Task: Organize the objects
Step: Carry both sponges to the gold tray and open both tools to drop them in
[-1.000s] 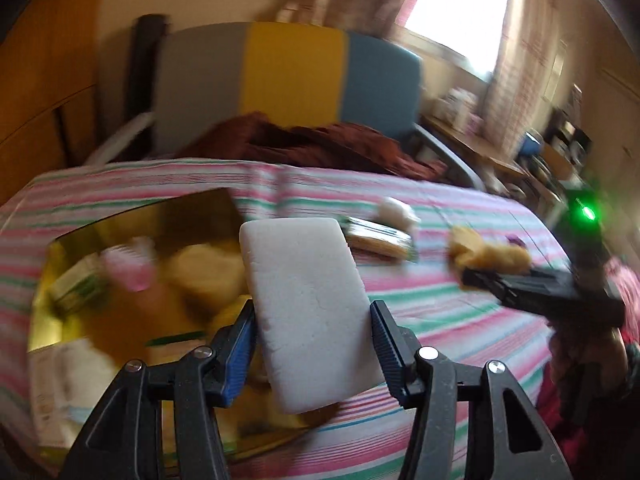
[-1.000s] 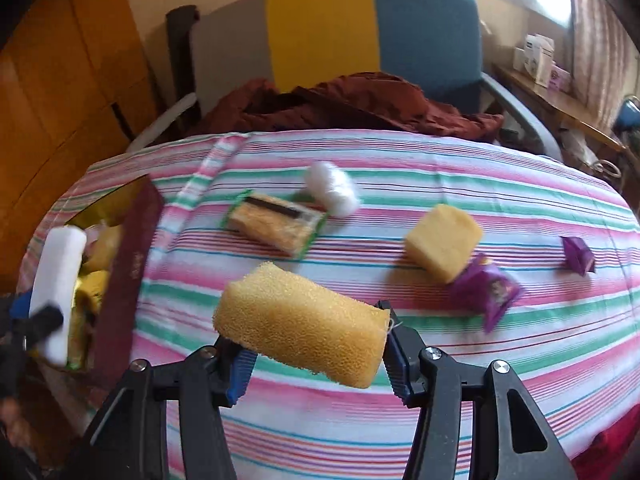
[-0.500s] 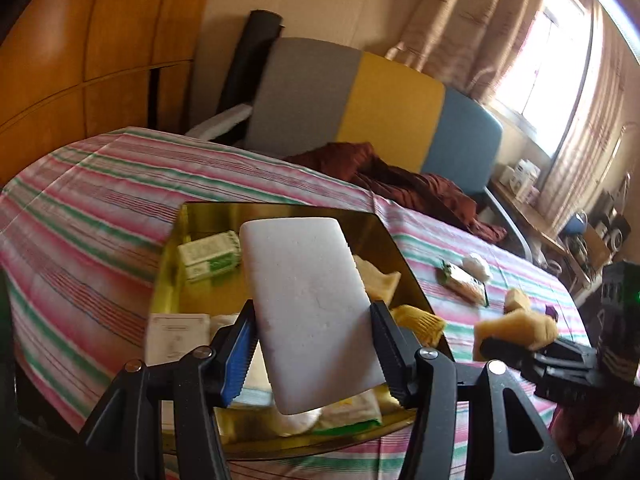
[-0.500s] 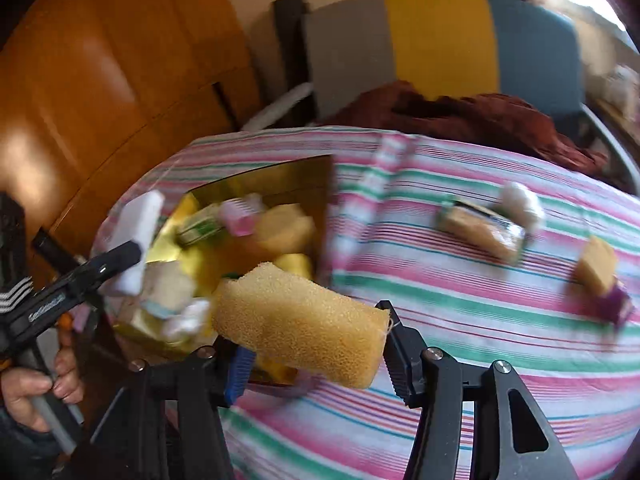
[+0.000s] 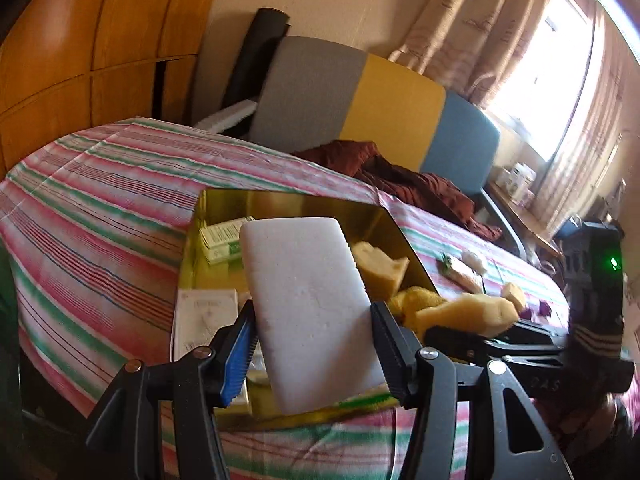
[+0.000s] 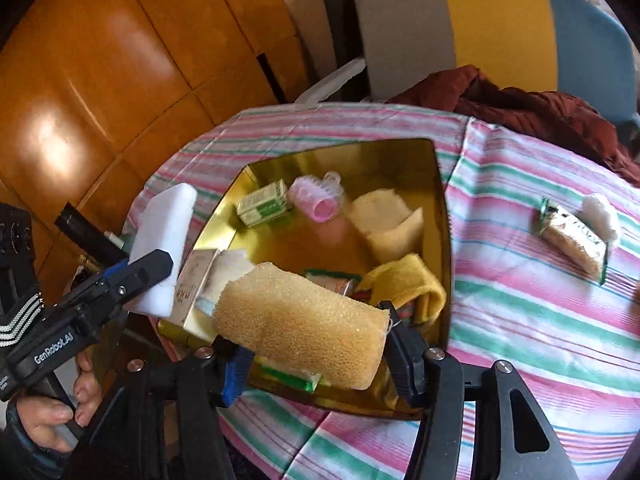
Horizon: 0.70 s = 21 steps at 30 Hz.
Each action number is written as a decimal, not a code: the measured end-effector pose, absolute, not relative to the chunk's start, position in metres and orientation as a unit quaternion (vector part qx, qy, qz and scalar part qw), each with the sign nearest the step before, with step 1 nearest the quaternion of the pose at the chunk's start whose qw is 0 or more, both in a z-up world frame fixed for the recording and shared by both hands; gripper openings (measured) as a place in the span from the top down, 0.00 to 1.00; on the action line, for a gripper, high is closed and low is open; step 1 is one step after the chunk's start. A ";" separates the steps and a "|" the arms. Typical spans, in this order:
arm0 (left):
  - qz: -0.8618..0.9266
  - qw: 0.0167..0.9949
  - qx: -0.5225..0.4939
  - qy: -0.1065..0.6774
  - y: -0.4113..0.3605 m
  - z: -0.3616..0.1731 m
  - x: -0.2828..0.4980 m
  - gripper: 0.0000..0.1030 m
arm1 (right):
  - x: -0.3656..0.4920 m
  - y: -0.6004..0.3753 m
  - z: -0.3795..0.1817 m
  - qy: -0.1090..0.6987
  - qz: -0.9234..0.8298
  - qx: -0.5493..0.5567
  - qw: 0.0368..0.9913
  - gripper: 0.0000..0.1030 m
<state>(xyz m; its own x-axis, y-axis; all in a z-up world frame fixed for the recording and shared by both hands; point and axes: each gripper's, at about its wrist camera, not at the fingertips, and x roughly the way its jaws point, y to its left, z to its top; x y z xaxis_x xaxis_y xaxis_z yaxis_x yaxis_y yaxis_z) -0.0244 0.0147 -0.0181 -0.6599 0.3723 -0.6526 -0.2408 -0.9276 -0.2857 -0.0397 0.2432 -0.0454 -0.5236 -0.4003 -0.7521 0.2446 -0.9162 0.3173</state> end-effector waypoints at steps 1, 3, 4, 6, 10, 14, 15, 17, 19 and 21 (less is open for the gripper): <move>0.907 0.172 -0.376 -0.083 0.016 -0.020 -0.022 0.45 | -0.039 0.242 -0.048 -0.084 -0.865 0.457 0.188 0.39; 0.904 0.180 -0.379 -0.084 0.019 -0.023 -0.022 0.45 | -0.038 0.243 -0.054 -0.081 -0.863 0.465 0.179 0.36; 0.902 0.183 -0.382 -0.086 0.021 -0.024 -0.023 0.45 | -0.039 0.244 -0.059 -0.077 -0.862 0.472 0.171 0.31; 0.900 0.192 -0.381 -0.087 0.027 -0.026 -0.025 0.44 | -0.039 0.246 -0.063 -0.076 -0.860 0.478 0.162 0.17; 0.894 0.202 -0.391 -0.082 0.037 -0.032 -0.029 0.44 | -0.033 0.255 -0.063 -0.092 -0.865 0.469 0.156 0.06; 0.883 0.213 -0.408 -0.087 0.047 -0.040 -0.037 0.43 | -0.023 0.265 -0.065 -0.113 -0.866 0.465 0.147 0.01; 0.877 0.219 -0.419 -0.089 0.050 -0.044 -0.039 0.41 | -0.020 0.266 -0.065 -0.115 -0.867 0.463 0.145 0.01; 0.870 0.223 -0.429 -0.097 0.054 -0.049 -0.040 0.39 | -0.016 0.269 -0.067 -0.115 -0.870 0.460 0.134 0.00; 0.863 0.223 -0.445 -0.091 0.059 -0.056 -0.043 0.38 | -0.014 0.271 -0.068 -0.117 -0.873 0.457 0.124 0.00; 0.857 0.215 -0.459 -0.094 0.059 -0.063 -0.045 0.36 | -0.014 0.272 -0.068 -0.116 -0.874 0.457 0.118 0.00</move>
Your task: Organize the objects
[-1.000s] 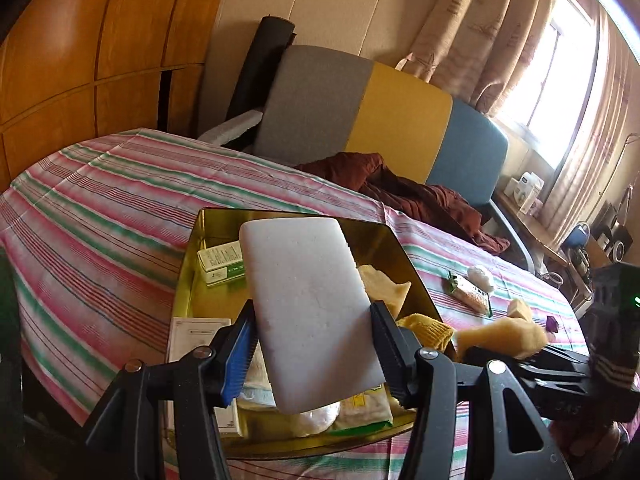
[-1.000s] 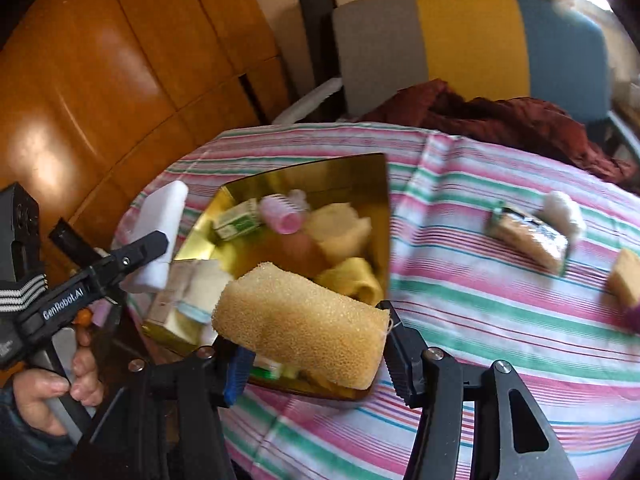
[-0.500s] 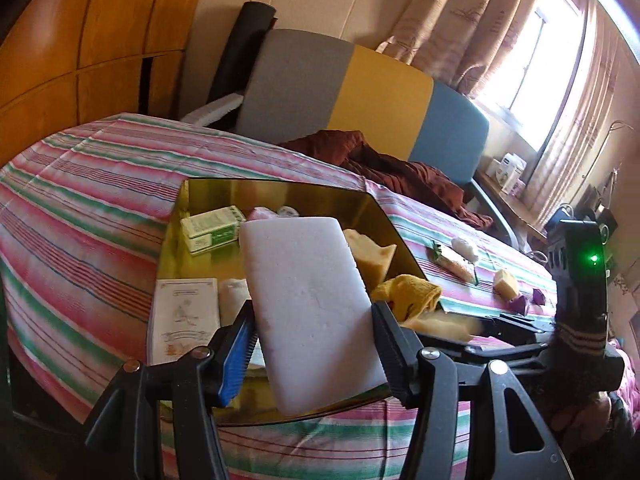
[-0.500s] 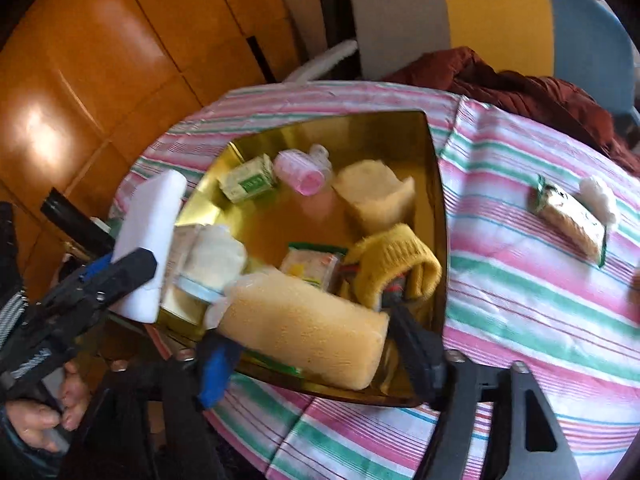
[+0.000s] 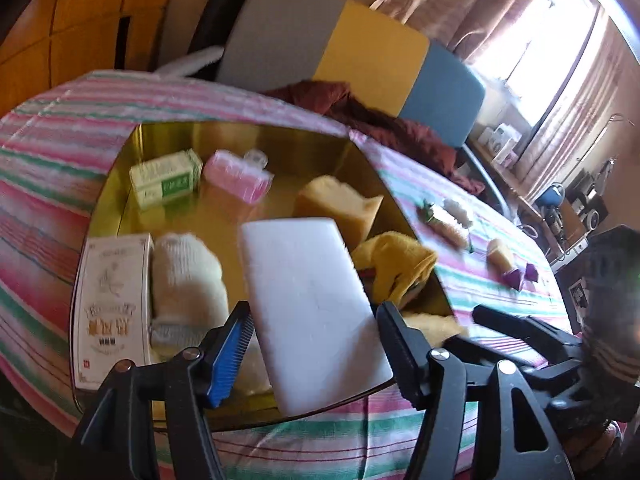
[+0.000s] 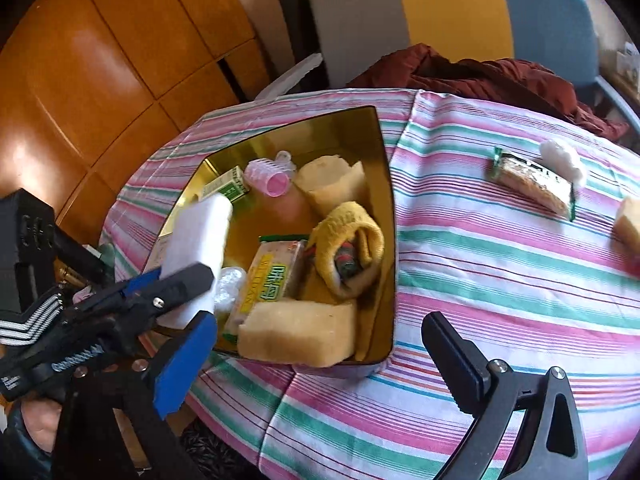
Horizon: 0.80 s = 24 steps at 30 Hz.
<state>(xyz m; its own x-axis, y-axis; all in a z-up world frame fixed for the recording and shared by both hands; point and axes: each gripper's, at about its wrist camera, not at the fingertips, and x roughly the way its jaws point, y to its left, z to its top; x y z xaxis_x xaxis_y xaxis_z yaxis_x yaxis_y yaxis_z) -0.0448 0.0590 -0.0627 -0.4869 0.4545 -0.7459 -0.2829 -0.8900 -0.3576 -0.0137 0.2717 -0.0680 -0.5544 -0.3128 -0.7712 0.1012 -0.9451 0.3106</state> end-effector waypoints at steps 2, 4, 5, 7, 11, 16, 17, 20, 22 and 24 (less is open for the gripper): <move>0.856 0.206 -0.463 -0.097 0.056 -0.065 -0.044 0.32 | -0.012 0.272 -0.067 -0.110 -0.877 0.454 0.114 0.00; 0.857 0.208 -0.460 -0.106 0.051 -0.064 -0.043 0.25 | -0.011 0.272 -0.067 -0.103 -0.880 0.451 0.110 0.00; 0.858 0.211 -0.455 -0.111 0.050 -0.062 -0.043 0.20 | -0.010 0.271 -0.067 -0.098 -0.881 0.450 0.109 0.00; 0.862 0.213 -0.445 -0.116 0.049 -0.059 -0.042 0.18 | -0.008 0.271 -0.067 -0.094 -0.882 0.449 0.109 0.00; 0.870 0.207 -0.436 -0.103 0.050 -0.052 -0.041 0.18 | -0.007 0.270 -0.066 -0.084 -0.885 0.445 0.107 0.00; 0.886 0.181 -0.416 -0.092 0.037 -0.038 -0.035 0.18 | -0.003 0.272 -0.062 -0.080 -0.891 0.435 0.100 0.00; 0.888 0.174 -0.415 -0.088 0.034 -0.036 -0.035 0.18 | -0.002 0.273 -0.062 -0.080 -0.892 0.435 0.097 0.00; 0.892 0.158 -0.416 -0.082 0.026 -0.036 -0.033 0.18 | -0.001 0.275 -0.062 -0.084 -0.893 0.433 0.091 0.00; 0.894 0.146 -0.417 -0.075 0.022 -0.036 -0.031 0.18 | 0.000 0.276 -0.062 -0.082 -0.895 0.431 0.086 0.00; 0.899 0.131 -0.414 -0.063 0.021 -0.035 -0.028 0.18 | 0.001 0.277 -0.060 -0.077 -0.897 0.427 0.080 0.00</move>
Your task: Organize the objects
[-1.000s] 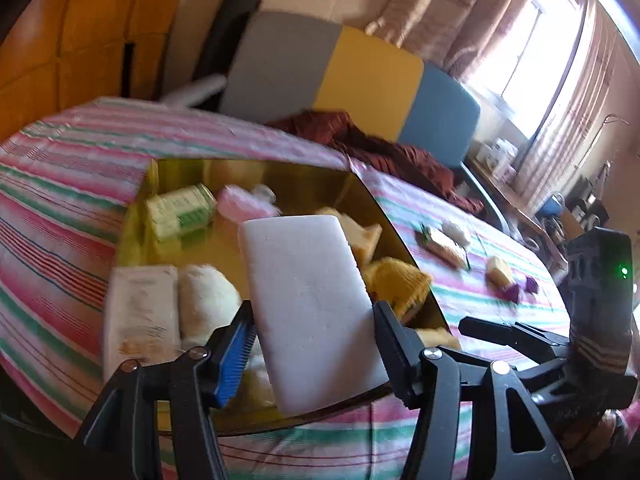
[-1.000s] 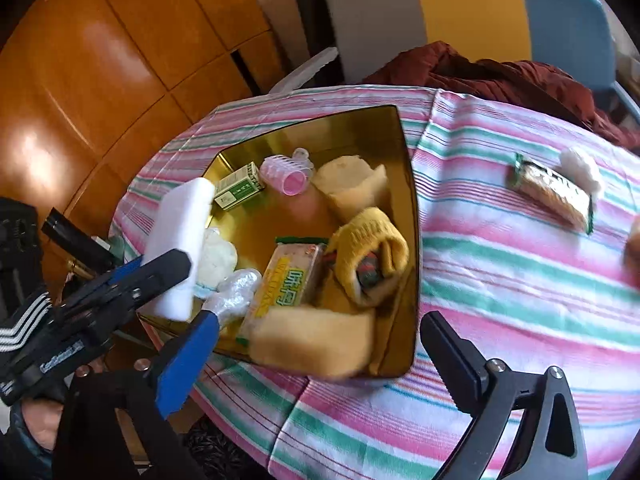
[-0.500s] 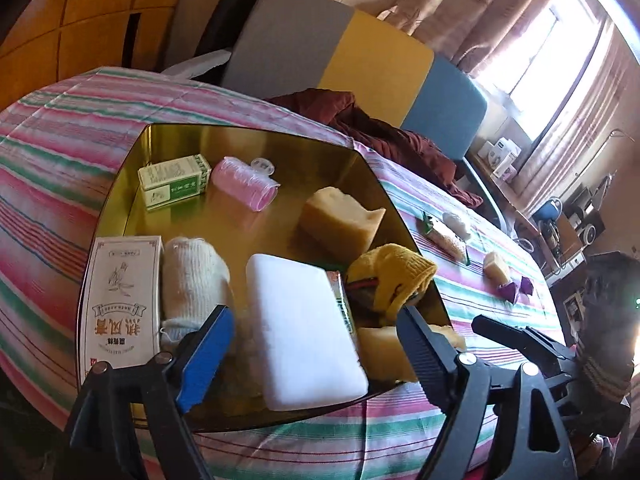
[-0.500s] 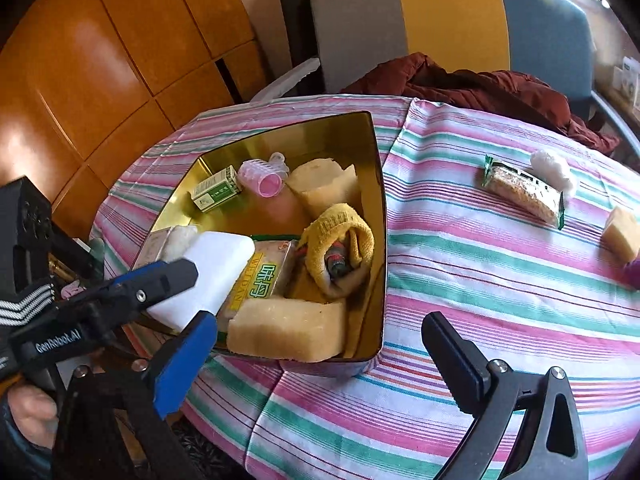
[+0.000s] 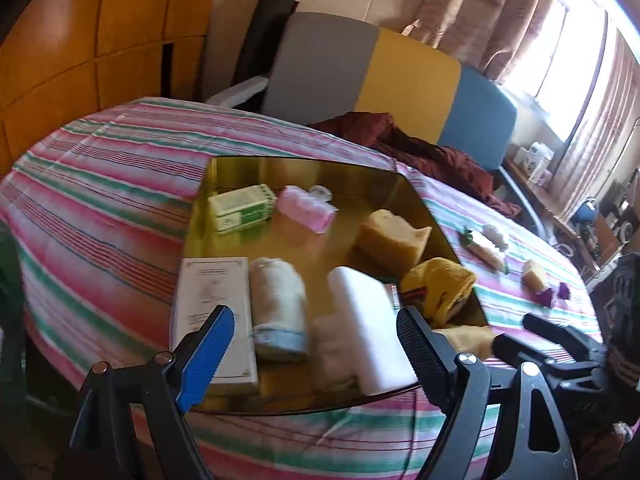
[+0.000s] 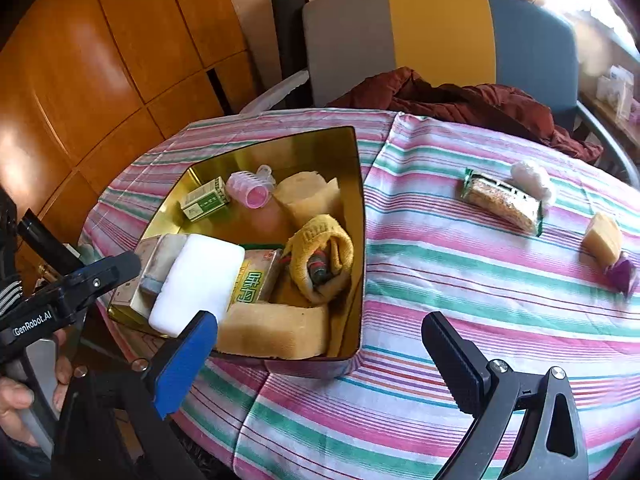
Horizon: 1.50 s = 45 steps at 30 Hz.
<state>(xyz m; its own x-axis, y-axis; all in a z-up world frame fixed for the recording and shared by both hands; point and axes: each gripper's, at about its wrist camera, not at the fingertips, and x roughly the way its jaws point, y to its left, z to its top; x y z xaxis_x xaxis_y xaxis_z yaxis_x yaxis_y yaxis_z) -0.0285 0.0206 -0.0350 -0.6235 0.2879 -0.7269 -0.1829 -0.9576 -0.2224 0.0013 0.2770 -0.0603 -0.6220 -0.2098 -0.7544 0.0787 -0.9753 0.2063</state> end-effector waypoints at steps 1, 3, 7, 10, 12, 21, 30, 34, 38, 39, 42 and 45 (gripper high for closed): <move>0.902 0.124 -0.410 -0.057 0.020 -0.034 -0.027 0.18 | 0.002 0.277 -0.059 -0.074 -0.899 0.425 0.078 0.00; 0.908 0.113 -0.401 -0.035 0.024 -0.029 -0.024 0.18 | 0.003 0.276 -0.057 -0.068 -0.902 0.420 0.071 0.00; 0.919 0.107 -0.380 -0.025 0.027 -0.018 -0.018 0.18 | 0.005 0.273 -0.055 -0.054 -0.906 0.414 0.068 0.00; 0.927 0.096 -0.362 -0.023 0.027 -0.012 -0.014 0.18 | 0.006 0.271 -0.053 -0.046 -0.908 0.411 0.065 0.00; 0.930 0.081 -0.357 -0.019 0.027 -0.009 -0.014 0.18 | 0.007 0.270 -0.053 -0.044 -0.908 0.411 0.064 0.00; 0.929 0.082 -0.360 -0.016 0.026 -0.006 -0.013 0.25 | 0.008 0.282 -0.050 -0.049 -0.910 0.408 0.050 0.00; 0.927 0.102 -0.360 0.005 0.043 -0.001 -0.011 0.25 | 0.006 0.320 -0.049 -0.071 -0.909 0.410 0.019 0.00; 0.926 0.107 -0.362 0.014 0.049 -0.001 -0.010 0.25 | 0.007 0.340 -0.051 -0.087 -0.906 0.413 0.001 0.00; 0.925 0.110 -0.361 0.031 0.058 -0.001 -0.008 0.25 | 0.007 0.355 -0.056 -0.099 -0.902 0.419 -0.012 0.00; 0.925 0.113 -0.361 0.035 0.062 0.000 -0.007 0.25 | 0.007 0.358 -0.057 -0.098 -0.901 0.421 -0.014 0.00; 0.924 0.122 -0.360 0.043 0.068 0.000 -0.005 0.25 | 0.006 0.364 -0.060 -0.091 -0.898 0.430 -0.021 0.00; 0.922 0.130 -0.361 0.049 0.075 0.001 -0.005 0.25 | 0.006 0.371 -0.062 -0.090 -0.895 0.436 -0.026 0.00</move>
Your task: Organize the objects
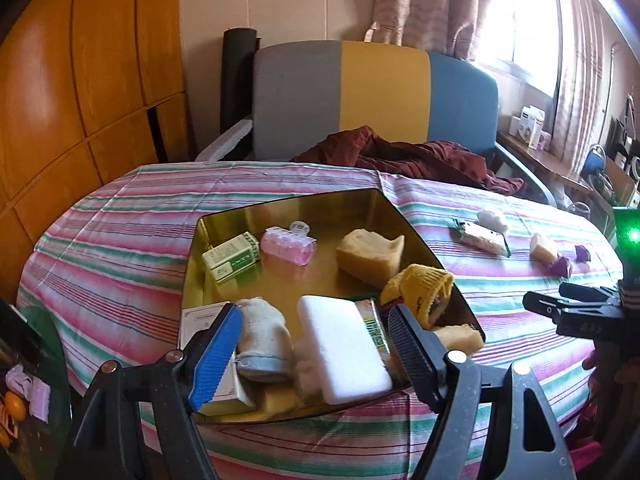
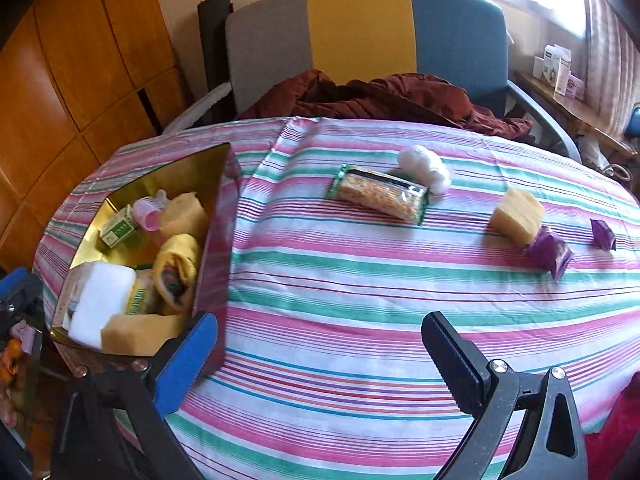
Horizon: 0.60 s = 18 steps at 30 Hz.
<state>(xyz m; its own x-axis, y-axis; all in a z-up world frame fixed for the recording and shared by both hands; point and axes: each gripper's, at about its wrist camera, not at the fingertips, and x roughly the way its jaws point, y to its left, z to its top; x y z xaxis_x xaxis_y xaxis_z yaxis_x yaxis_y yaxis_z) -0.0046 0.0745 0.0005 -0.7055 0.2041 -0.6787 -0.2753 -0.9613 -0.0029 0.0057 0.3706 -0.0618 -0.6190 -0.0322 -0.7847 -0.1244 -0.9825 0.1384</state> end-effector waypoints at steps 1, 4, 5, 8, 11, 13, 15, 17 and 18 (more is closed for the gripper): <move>0.922 0.133 -0.361 0.051 0.076 0.001 -0.004 0.25 | 0.005 0.375 -0.062 0.092 0.894 -0.438 0.029 0.00; 0.921 0.139 -0.358 0.060 0.083 0.003 -0.003 0.25 | 0.005 0.384 -0.064 0.097 0.890 -0.444 0.036 0.00; 0.921 0.142 -0.357 0.062 0.084 0.004 -0.002 0.25 | 0.004 0.387 -0.064 0.099 0.889 -0.446 0.039 0.00; 0.921 0.148 -0.354 0.066 0.089 0.007 -0.001 0.25 | 0.004 0.398 -0.065 0.107 0.886 -0.450 0.045 0.00; 0.919 0.158 -0.354 0.070 0.096 0.008 -0.002 0.25 | 0.004 0.406 -0.064 0.107 0.884 -0.452 0.054 0.00; 0.918 0.164 -0.353 0.073 0.100 0.009 -0.002 0.25 | 0.003 0.413 -0.063 0.104 0.884 -0.452 0.060 0.00; 0.917 0.171 -0.352 0.077 0.106 0.010 -0.002 0.25 | 0.003 0.421 -0.062 0.100 0.884 -0.452 0.067 0.00; 0.915 0.180 -0.352 0.081 0.112 0.011 -0.003 0.25 | 0.002 0.429 -0.060 0.098 0.884 -0.451 0.075 0.00; 0.914 0.183 -0.352 0.082 0.114 0.012 -0.003 0.25 | 0.002 0.433 -0.059 0.097 0.884 -0.450 0.079 0.00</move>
